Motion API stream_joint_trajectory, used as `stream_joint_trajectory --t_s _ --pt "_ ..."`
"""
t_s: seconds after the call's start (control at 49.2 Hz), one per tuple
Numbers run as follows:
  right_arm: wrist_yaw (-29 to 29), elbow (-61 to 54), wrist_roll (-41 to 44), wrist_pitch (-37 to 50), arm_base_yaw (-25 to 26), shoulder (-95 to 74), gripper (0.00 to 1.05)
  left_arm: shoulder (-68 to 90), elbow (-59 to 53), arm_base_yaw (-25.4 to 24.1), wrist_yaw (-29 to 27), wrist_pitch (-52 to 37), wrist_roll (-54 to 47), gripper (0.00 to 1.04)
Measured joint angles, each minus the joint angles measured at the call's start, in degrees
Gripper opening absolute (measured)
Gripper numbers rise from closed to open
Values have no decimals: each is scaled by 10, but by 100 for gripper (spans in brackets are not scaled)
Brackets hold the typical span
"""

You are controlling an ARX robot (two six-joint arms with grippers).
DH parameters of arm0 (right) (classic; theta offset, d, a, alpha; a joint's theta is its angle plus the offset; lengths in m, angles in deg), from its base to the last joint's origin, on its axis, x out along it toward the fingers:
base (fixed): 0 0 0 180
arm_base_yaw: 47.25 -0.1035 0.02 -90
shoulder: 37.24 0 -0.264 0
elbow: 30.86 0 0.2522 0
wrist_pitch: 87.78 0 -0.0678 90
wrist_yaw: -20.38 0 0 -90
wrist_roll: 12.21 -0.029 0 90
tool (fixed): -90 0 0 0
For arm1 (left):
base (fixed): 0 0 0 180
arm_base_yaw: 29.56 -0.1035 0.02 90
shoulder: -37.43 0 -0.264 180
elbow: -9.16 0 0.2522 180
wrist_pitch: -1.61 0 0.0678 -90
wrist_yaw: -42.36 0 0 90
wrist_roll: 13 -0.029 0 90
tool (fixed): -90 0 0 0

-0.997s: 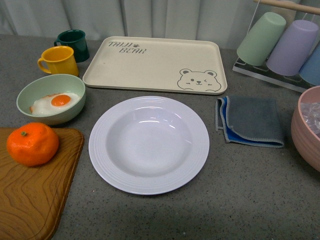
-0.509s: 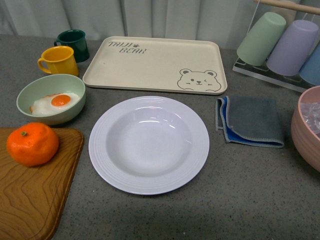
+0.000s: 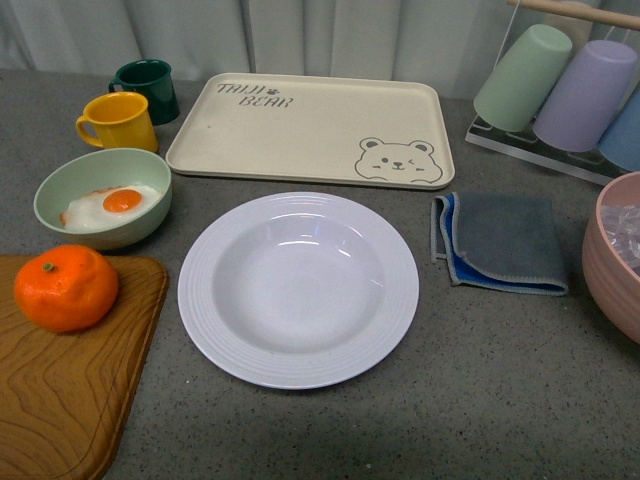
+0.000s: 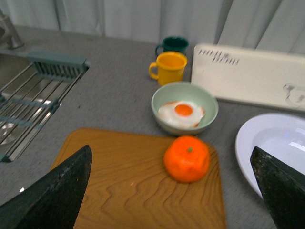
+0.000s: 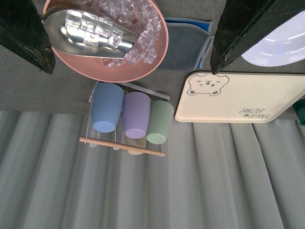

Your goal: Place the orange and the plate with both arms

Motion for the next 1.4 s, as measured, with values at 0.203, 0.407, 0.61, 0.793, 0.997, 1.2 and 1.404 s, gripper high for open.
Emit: stream_joint_trajectory --t_s 0.203,0.407,0.61,0.793,0.997,1.2,1.404 --pt "0 0 0 0 0 0 95 131 16 2 2 -90 17 98" --pt "0 0 0 0 0 0 95 333 69 12 21 -171 32 98" --pt "0 0 0 0 0 0 95 513 129 12 90 -179 54 98" --pt "0 0 0 0 0 0 95 654 186 9 106 -151 63 98" --pt "0 0 0 0 0 0 95 769 249 9 103 -172 77 98" --pt "0 0 0 0 0 0 95 835 292 8 102 -168 82 98" --pt "0 0 0 0 0 0 95 899 334 4 100 -152 102 98"
